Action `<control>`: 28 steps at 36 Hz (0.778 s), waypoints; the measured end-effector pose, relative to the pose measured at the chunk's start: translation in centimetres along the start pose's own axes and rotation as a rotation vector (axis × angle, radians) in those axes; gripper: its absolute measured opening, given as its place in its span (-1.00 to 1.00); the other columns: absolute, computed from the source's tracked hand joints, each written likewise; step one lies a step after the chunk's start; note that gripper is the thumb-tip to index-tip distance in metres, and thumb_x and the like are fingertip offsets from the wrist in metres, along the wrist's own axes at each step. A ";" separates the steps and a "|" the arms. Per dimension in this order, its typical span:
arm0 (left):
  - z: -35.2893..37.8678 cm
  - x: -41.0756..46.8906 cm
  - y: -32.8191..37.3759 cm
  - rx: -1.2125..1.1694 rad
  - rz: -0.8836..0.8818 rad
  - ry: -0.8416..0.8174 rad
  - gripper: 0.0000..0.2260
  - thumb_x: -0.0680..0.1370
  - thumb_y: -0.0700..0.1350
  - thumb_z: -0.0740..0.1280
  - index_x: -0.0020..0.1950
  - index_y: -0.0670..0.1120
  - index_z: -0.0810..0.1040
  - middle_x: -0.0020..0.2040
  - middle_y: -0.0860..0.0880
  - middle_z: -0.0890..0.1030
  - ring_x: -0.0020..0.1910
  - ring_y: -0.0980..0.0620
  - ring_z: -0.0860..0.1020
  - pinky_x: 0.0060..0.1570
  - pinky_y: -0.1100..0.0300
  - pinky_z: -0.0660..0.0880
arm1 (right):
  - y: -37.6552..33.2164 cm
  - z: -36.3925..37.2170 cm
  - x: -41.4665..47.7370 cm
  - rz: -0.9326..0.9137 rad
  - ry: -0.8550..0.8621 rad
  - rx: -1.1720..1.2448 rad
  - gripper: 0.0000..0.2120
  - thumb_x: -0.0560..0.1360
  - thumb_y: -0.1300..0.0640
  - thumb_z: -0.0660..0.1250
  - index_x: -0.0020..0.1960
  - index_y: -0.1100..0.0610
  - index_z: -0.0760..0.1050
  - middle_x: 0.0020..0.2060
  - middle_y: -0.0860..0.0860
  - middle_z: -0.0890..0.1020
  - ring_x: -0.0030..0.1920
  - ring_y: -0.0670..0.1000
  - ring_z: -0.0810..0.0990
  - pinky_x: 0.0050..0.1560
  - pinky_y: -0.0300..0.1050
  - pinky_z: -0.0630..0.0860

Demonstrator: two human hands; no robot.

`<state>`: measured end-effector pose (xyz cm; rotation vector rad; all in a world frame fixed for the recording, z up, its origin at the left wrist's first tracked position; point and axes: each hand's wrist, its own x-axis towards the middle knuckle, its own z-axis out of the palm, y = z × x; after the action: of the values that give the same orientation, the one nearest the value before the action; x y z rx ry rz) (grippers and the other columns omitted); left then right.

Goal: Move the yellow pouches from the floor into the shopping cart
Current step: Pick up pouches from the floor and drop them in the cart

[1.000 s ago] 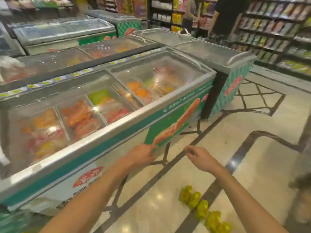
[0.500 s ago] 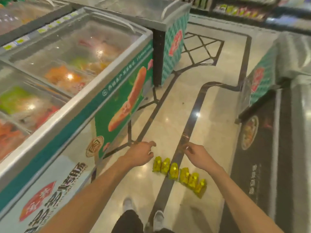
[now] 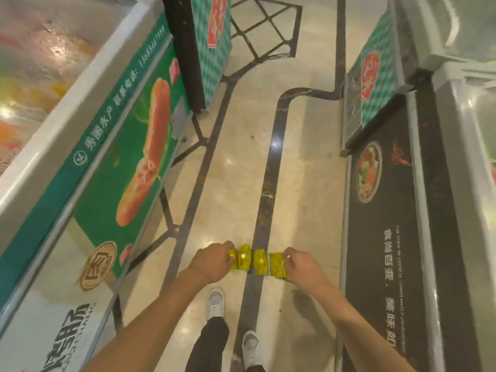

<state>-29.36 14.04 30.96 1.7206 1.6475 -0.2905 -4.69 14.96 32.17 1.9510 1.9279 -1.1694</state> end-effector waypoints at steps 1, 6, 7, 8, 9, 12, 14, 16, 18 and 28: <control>0.4 1.0 -0.6 -0.001 -0.005 -0.009 -0.68 0.62 0.04 0.15 0.36 0.04 0.38 0.21 -0.06 0.60 0.19 -0.12 0.56 0.13 -0.01 0.52 | 0.1 0.9 1.1 0.013 -0.023 -0.015 -0.82 0.50 0.12 0.15 0.02 0.11 0.47 -0.06 0.22 0.64 -0.01 0.23 0.60 -0.08 -0.02 0.48; 4.0 7.0 -4.2 -0.037 0.013 -0.046 -0.66 0.62 -0.01 0.15 0.39 0.03 0.38 0.23 -0.09 0.59 0.19 -0.13 0.56 0.10 0.02 0.51 | 0.0 6.5 7.3 0.056 -0.117 -0.102 -0.73 0.53 0.12 0.12 0.17 0.11 0.47 0.09 0.16 0.61 0.12 0.18 0.56 0.04 -0.04 0.44; 4.8 8.2 -4.9 -0.041 0.014 -0.054 -0.65 0.62 -0.01 0.15 0.40 0.02 0.37 0.22 -0.11 0.59 0.20 -0.14 0.55 0.10 0.01 0.51 | 0.0 7.9 8.7 0.067 -0.147 -0.121 -0.72 0.54 0.12 0.11 0.19 0.12 0.46 0.11 0.17 0.59 0.13 0.20 0.55 0.04 -0.04 0.43; 5.8 9.4 -5.5 -0.051 0.012 -0.060 -0.65 0.62 -0.02 0.15 0.41 0.02 0.36 0.21 -0.12 0.59 0.20 -0.15 0.55 0.09 0.01 0.51 | 0.1 9.1 10.0 0.076 -0.174 -0.141 -0.72 0.54 0.13 0.10 0.20 0.13 0.45 0.12 0.18 0.58 0.13 0.21 0.54 0.04 -0.03 0.44; 6.8 10.6 -6.1 -0.060 0.005 -0.071 -0.64 0.61 -0.02 0.15 0.42 0.02 0.36 0.20 -0.13 0.60 0.19 -0.15 0.55 0.08 0.01 0.51 | 0.2 10.3 11.3 0.091 -0.196 -0.145 -0.72 0.54 0.14 0.10 0.20 0.15 0.45 0.11 0.18 0.57 0.13 0.22 0.54 0.05 -0.02 0.45; 10.0 14.1 -7.9 -0.059 -0.020 -0.110 -0.64 0.61 -0.02 0.14 0.42 0.00 0.34 0.20 -0.15 0.59 0.19 -0.16 0.55 0.08 0.02 0.50 | 1.2 14.2 15.2 0.071 -0.217 -0.170 -0.72 0.53 0.21 0.12 0.19 0.16 0.45 0.11 0.18 0.59 0.14 0.21 0.55 0.03 -0.02 0.49; 12.5 16.5 -9.0 -0.054 -0.035 -0.135 -0.64 0.61 -0.02 0.14 0.41 -0.02 0.34 0.21 -0.15 0.57 0.20 -0.16 0.54 0.08 0.03 0.49 | 2.4 16.9 18.1 0.032 -0.246 -0.219 -0.73 0.52 0.23 0.11 0.18 0.17 0.45 0.10 0.18 0.60 0.12 0.20 0.57 -0.08 -0.09 0.44; 15.3 18.9 -10.0 -0.062 -0.051 -0.161 -0.63 0.61 -0.02 0.15 0.42 -0.03 0.33 0.21 -0.15 0.56 0.21 -0.16 0.53 0.07 0.05 0.48 | 3.4 19.3 21.0 0.013 -0.267 -0.256 -0.76 0.55 0.20 0.09 0.14 0.15 0.46 0.08 0.16 0.60 0.12 0.18 0.58 -0.17 -0.15 0.33; 18.0 21.4 -11.0 -0.081 -0.076 -0.187 -0.61 0.60 -0.01 0.17 0.43 -0.02 0.33 0.23 -0.15 0.55 0.22 -0.16 0.52 0.08 0.05 0.48 | 4.5 21.8 23.8 0.038 -0.277 -0.245 -0.82 0.56 0.19 0.10 0.08 0.12 0.45 0.08 0.15 0.59 0.11 0.18 0.57 -0.17 -0.12 0.35; 30.4 33.0 -14.9 -0.198 -0.153 -0.214 -0.57 0.57 -0.06 0.22 0.45 0.03 0.30 0.25 -0.15 0.47 0.20 -0.21 0.52 0.08 -0.02 0.51 | 10.5 34.9 36.7 -0.006 -0.179 -0.153 -0.66 0.52 0.11 0.17 0.29 0.04 0.38 -0.05 0.14 0.62 -0.15 0.09 0.51 -0.17 -0.03 0.44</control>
<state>-28.69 19.25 -16.08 1.3710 1.5949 -0.3588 -14.39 20.69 -18.29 1.7038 1.8728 -1.1199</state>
